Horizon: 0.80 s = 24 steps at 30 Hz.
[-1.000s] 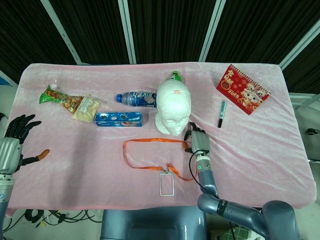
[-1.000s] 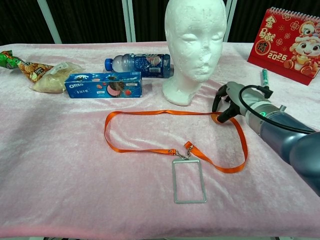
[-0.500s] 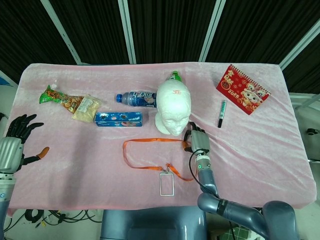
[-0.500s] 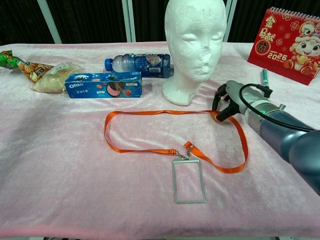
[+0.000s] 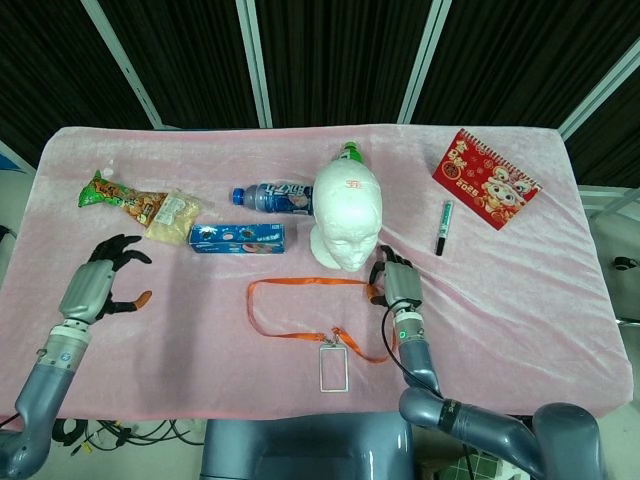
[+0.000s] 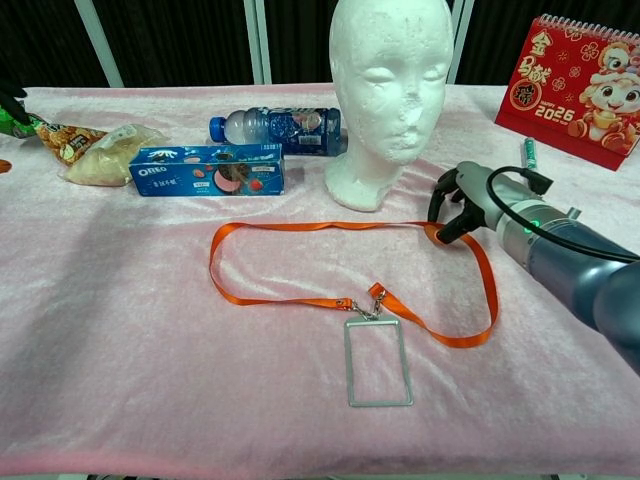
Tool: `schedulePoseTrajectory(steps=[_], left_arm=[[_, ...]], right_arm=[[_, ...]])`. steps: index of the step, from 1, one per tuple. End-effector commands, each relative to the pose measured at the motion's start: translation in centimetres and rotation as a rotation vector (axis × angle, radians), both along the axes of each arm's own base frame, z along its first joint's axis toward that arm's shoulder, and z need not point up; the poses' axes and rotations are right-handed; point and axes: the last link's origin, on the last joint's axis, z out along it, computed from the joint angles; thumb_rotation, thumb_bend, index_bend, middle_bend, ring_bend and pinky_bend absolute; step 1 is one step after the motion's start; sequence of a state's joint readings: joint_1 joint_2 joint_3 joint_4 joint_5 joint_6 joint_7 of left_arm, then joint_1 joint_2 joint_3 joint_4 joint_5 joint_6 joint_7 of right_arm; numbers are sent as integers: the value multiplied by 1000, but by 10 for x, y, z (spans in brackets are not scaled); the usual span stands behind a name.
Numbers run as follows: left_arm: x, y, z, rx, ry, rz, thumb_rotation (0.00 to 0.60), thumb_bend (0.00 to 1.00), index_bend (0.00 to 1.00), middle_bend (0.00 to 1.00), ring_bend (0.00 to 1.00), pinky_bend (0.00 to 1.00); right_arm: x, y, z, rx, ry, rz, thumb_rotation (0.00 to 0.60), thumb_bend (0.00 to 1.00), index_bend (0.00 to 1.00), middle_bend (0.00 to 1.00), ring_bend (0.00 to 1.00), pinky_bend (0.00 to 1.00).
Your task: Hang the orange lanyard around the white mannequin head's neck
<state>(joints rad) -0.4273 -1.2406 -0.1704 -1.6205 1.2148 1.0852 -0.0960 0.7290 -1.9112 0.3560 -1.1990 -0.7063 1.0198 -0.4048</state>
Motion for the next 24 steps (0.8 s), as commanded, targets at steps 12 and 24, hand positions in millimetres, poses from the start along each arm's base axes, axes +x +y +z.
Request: schedulePoseTrajectory(steps=[12, 24], left_arm=[[90, 57, -69, -190, 55, 138, 600, 239, 384, 108, 0, 0], [123, 70, -101, -285, 164, 223, 600, 230, 412, 100, 0, 0]], right_arm=[[2, 3, 0, 1, 10, 17, 600, 437, 673, 109, 184, 178], [-3, 3, 1, -6, 18, 12, 600, 436, 673, 109, 184, 178]])
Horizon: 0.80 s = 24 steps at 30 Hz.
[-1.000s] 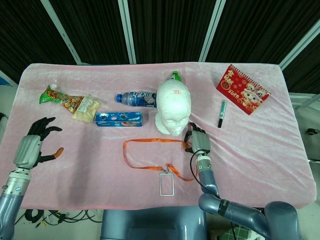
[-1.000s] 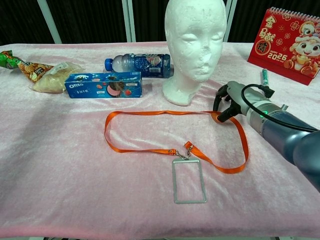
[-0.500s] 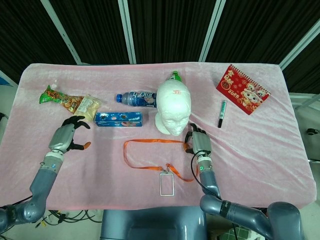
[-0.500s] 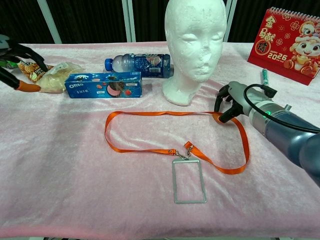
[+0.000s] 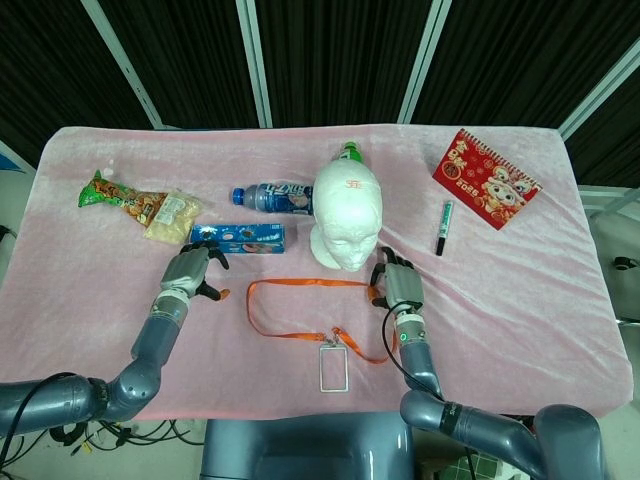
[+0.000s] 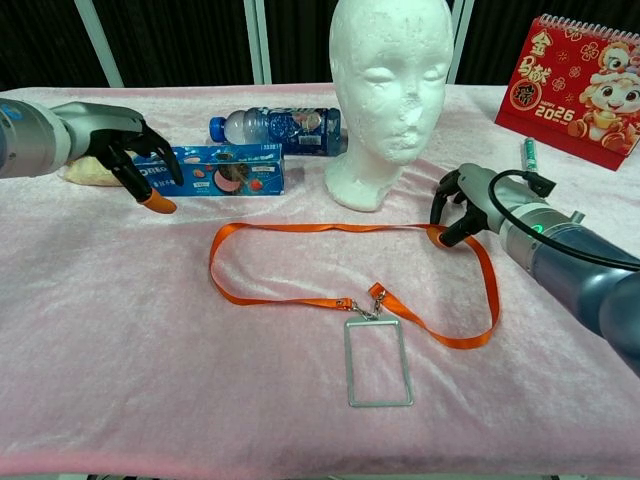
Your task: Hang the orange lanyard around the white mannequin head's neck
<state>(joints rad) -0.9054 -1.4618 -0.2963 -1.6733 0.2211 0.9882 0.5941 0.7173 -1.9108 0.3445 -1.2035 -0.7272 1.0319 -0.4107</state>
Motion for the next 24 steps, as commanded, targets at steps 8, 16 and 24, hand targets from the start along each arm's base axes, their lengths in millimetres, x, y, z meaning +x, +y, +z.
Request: schedulePoseTrajectory(steps=[8, 16, 24], left_arm=[[11, 5, -25, -30, 44, 25, 600, 255, 436, 100, 0, 0], [14, 11, -41, -20, -17, 61, 600, 252, 438, 100, 0, 0], [22, 15, -50, -22, -49, 56, 600, 252, 439, 101, 0, 0]], right_arm=[[-2, -1, 3, -9, 1, 3, 600, 437, 673, 109, 185, 178], [-4, 1, 1, -6, 0, -1, 600, 438, 673, 108, 185, 179], [-6, 1, 1, -7, 5, -4, 600, 437, 673, 108, 184, 179]])
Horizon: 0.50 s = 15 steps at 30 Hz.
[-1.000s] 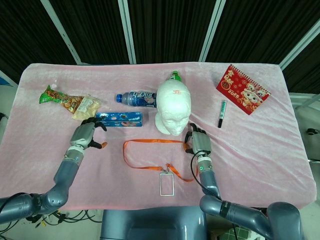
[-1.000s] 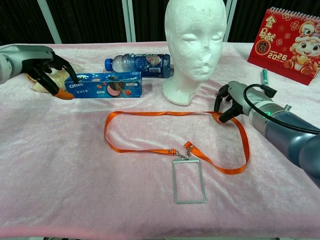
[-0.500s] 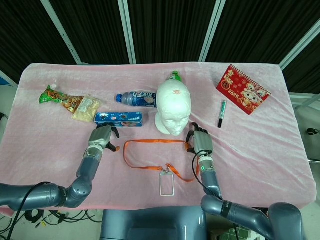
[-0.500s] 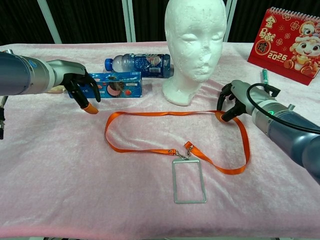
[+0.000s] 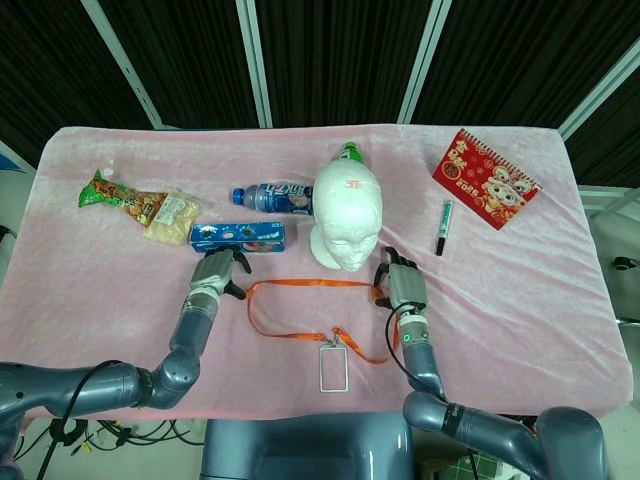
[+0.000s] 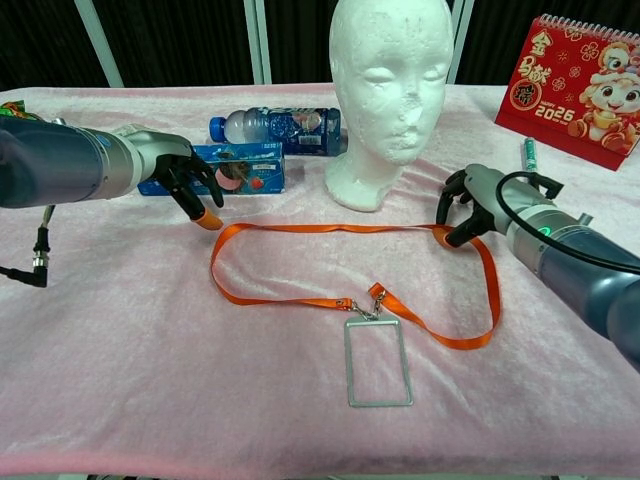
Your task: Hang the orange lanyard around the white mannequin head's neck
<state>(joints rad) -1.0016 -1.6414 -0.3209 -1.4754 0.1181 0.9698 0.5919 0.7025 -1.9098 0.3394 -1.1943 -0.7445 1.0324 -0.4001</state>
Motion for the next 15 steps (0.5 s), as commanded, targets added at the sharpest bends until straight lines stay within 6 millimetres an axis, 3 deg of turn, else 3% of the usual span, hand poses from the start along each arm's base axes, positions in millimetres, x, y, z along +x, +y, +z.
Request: schedulePoseTrajectory(steps=[1, 15], left_arm=[[2, 0, -3, -7, -4, -3, 600, 252, 439, 101, 0, 0], [0, -4, -14, -15, 46, -16, 600, 296, 456, 103, 0, 0]], right_arm=[[0, 0, 0, 0, 0, -1, 600, 438, 673, 108, 185, 178], [-6, 0, 2, -2, 5, -5, 600, 438, 673, 108, 185, 178]])
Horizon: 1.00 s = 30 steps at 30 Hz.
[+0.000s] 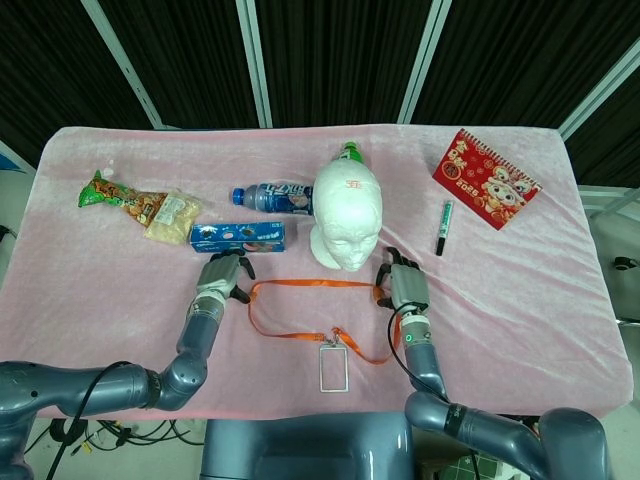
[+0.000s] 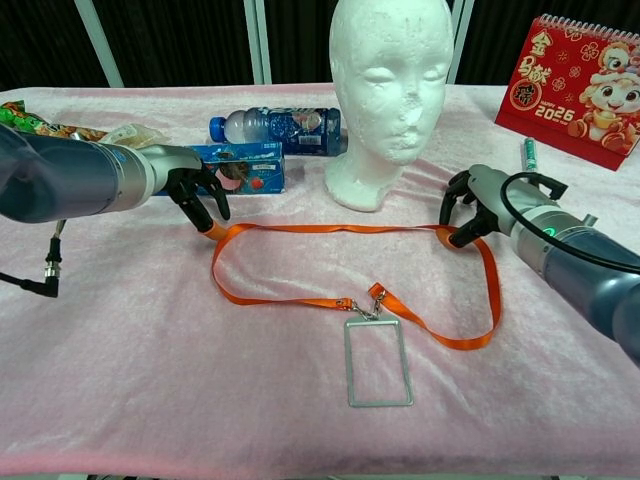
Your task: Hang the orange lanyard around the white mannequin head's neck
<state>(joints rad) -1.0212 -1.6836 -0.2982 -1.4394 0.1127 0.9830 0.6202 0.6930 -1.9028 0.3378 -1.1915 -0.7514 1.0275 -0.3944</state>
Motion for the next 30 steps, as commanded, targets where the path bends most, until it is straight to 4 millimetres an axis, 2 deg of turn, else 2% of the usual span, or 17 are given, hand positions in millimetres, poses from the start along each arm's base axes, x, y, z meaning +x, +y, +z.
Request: schedulePoseTrajectory(steps=[1, 25, 30], left_arm=[[0, -1, -2, -1, 0, 0, 600, 296, 457, 103, 0, 0], [6, -1, -17, -4, -62, 5, 600, 293, 481, 118, 0, 0], [5, -2, -18, -1, -55, -6, 600, 348, 491, 121, 0, 0]], right_arm=[[-1, 0, 0, 0, 0, -2, 600, 438, 673, 108, 185, 178], [-1, 0, -2, 9, -13, -2, 600, 439, 673, 108, 184, 178], [-1, 1, -2, 7, -12, -4, 600, 440, 673, 109, 185, 178]])
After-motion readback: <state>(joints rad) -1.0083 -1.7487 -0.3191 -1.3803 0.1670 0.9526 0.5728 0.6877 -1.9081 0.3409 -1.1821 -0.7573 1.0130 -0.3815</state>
